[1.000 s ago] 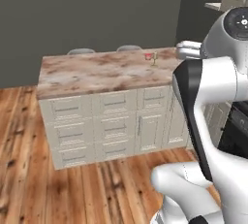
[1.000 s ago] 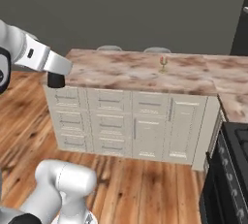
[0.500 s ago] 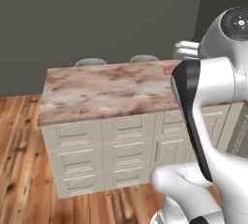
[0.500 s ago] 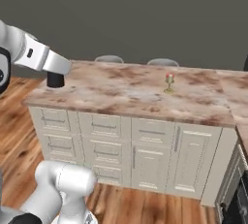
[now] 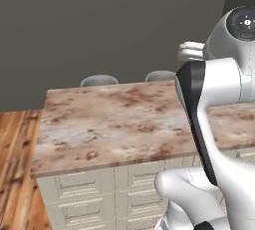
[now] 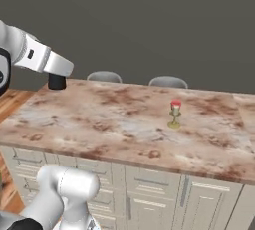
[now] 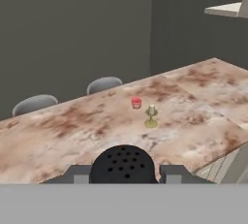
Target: Move the mustard and shaker from the cabinet to the dining counter.
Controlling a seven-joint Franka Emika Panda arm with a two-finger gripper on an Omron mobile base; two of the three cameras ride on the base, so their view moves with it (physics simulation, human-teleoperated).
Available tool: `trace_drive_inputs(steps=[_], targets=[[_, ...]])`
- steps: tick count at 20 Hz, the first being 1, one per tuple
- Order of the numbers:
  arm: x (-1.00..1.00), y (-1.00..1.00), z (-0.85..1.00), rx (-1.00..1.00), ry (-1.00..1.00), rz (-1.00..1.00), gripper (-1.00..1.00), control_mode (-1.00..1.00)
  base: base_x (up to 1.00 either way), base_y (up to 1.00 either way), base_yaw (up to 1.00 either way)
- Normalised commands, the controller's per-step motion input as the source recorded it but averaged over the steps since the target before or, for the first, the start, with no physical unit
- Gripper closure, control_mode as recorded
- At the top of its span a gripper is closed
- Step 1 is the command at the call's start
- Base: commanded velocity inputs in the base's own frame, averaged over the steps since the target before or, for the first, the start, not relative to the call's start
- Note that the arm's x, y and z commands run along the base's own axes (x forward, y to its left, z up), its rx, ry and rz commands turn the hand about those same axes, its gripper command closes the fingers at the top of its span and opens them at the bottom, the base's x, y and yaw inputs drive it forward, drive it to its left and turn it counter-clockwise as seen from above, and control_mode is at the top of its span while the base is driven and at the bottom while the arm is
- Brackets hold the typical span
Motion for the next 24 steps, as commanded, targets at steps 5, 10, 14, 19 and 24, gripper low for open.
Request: trace_drive_inputs(steps=[5,10,14,19,24], targets=[[0.00,0.00,0.00,0.00,0.00,0.00,1.00,1.00,1.00,0.00,0.03],[0.00,0.00,0.00,0.00,0.00,0.00,1.00,1.00,0.95,0.00,0.02],[0.70,0.06,-0.09,0.00,0.13,0.00,1.00,-1.00,0.22,0.00,0.00],[1.00,0.23,-0.44,0.00,0.06,-0.05,1.00,-1.00,0.00,0.00,0.00],[1.00,0.07,-0.59,0.00,0.00,-0.15,1.00,-1.00,0.00,0.00,0.00]])
